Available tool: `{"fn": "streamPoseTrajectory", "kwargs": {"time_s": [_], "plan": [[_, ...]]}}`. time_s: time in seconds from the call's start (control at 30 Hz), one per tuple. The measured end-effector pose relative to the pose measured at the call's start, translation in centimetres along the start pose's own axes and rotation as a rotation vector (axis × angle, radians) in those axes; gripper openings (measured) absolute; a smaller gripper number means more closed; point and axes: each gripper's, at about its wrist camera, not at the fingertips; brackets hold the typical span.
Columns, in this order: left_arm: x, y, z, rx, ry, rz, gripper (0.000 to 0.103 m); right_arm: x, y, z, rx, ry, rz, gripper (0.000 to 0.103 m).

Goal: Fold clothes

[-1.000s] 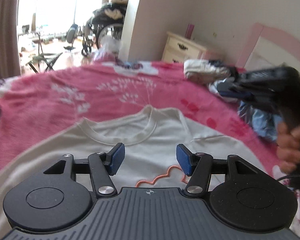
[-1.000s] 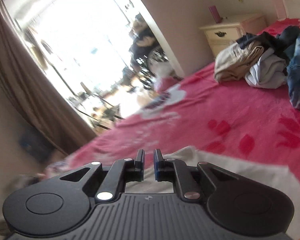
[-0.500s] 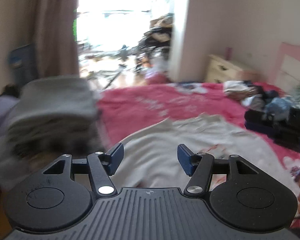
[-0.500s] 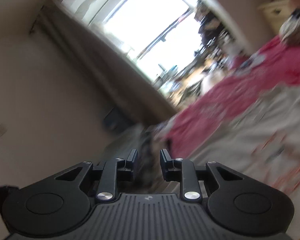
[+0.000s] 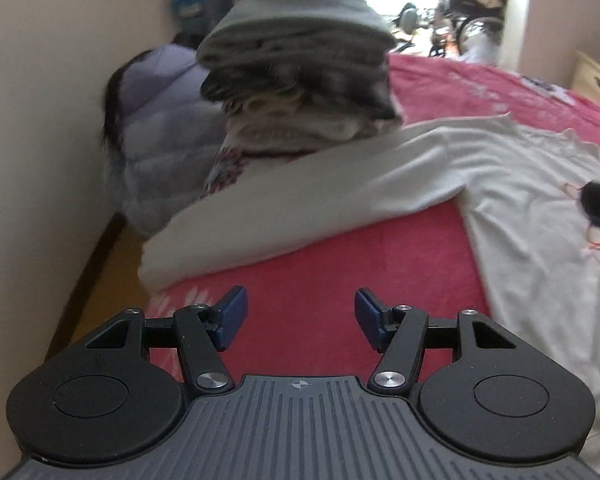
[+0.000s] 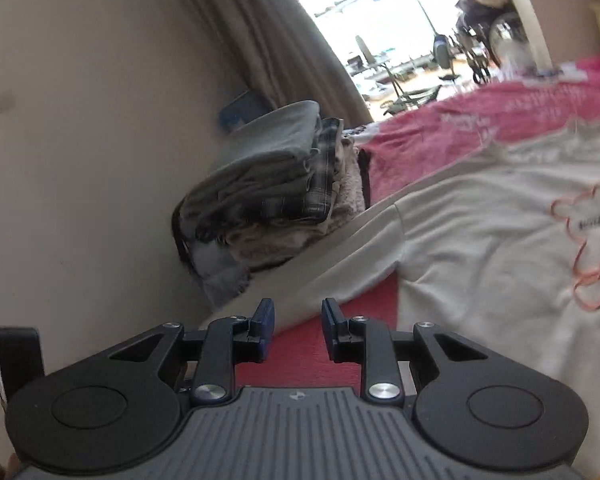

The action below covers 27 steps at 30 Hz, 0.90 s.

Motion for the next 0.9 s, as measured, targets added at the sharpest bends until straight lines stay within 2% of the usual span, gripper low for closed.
{"fn": "streamPoseTrajectory", "kwargs": {"time_s": [0.13, 0.3, 0.53, 0.9], "plan": [[0.3, -0.5, 0.7, 0.04, 0.003, -0.052, 0.06, -0.4, -0.6, -0.5, -0.008, 0.007, -0.023, 0.032], [0.9, -1.0, 0.4, 0.042, 0.002, -0.166, 0.059, -0.7, -1.0, -1.4, -0.055, 0.013, -0.039, 0.033], [0.9, -1.4, -2.0, 0.055, 0.046, -0.178, 0.06, -0.8, -2.0, -2.6, -0.055, 0.03, -0.047, 0.033], [-0.3, -4.4, -1.8, 0.095, 0.026, -0.208, 0.06, -1.2, -3.4, -2.4, -0.064, 0.021, -0.072, 0.033]]}}
Point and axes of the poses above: each gripper's, at about its wrist camera, not at the fingertips, and z roughly the way its jaws point, y to its right, x to its top, and after that the axes turned 10 degrees about y, right-handed
